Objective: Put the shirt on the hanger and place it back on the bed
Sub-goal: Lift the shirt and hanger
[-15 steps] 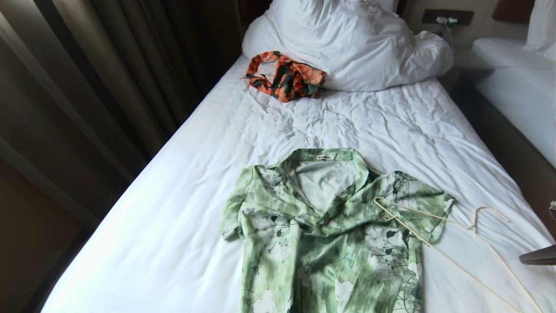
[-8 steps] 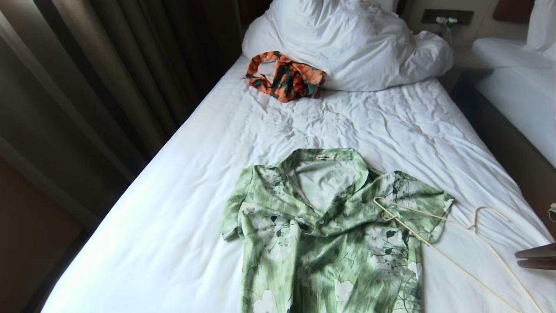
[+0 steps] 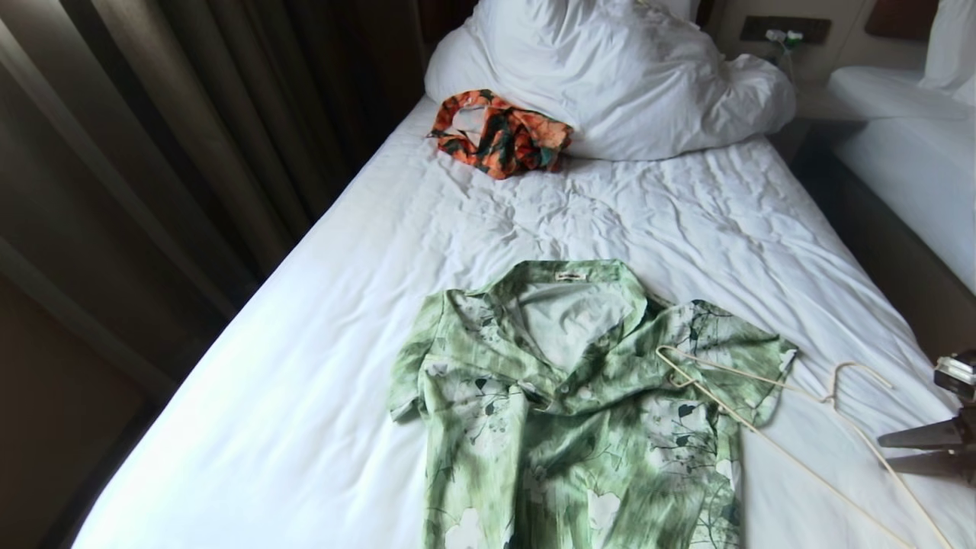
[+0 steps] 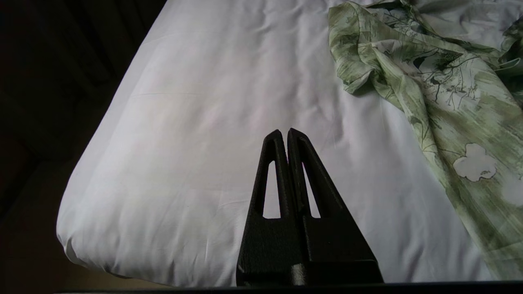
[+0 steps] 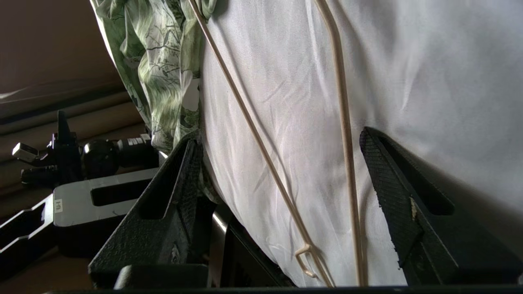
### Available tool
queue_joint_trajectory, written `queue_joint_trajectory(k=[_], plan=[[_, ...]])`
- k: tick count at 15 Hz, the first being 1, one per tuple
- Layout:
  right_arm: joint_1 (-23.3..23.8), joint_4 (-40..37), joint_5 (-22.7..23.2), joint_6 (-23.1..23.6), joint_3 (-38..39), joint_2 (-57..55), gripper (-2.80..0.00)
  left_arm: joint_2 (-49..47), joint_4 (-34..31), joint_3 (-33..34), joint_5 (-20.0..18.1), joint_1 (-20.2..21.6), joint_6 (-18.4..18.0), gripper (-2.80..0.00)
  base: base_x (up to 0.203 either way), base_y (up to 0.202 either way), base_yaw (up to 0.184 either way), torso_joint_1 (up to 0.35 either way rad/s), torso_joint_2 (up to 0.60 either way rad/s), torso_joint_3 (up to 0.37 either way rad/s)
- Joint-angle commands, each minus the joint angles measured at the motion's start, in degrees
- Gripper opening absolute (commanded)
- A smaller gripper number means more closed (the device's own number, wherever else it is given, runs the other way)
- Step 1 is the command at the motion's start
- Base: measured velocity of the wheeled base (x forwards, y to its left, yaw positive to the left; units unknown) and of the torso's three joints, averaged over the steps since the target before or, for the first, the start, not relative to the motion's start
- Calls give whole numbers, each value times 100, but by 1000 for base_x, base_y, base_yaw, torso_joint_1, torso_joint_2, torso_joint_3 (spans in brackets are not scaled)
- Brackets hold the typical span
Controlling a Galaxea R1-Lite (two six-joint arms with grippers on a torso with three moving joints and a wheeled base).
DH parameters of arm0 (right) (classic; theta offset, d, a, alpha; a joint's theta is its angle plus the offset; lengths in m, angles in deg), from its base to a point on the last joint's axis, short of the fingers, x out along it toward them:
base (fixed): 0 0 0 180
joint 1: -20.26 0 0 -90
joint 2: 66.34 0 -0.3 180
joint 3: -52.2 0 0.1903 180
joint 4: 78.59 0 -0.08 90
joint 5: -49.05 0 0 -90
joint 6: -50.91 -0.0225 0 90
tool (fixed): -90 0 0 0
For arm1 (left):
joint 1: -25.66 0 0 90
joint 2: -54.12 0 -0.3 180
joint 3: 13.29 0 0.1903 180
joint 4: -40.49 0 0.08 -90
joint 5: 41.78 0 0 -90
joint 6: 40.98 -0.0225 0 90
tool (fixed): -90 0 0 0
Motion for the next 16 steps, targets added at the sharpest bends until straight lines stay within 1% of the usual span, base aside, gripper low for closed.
queue_joint_trajectory(k=[1,7,11,13,16], plan=[[-88,-21,33,26,-7,-25,0,-7,0,1,1,-2,0,-280,0,0,0,0,0,0],[-228,200,76,49,20,-35,0,-7,0,1,1,-2,-2,-280,0,0,0,0,0,0],[-410,324,148,58,40,-42,0,-7,0,1,1,-2,-2,-280,0,0,0,0,0,0],[-520,783,140,49,305,-6,0,-7,0,1,1,-2,2,-280,0,0,0,0,0,0],[-721,1750,131,-19,880,249,0,-7,0,1,1,-2,-2,-280,0,0,0,0,0,0]])
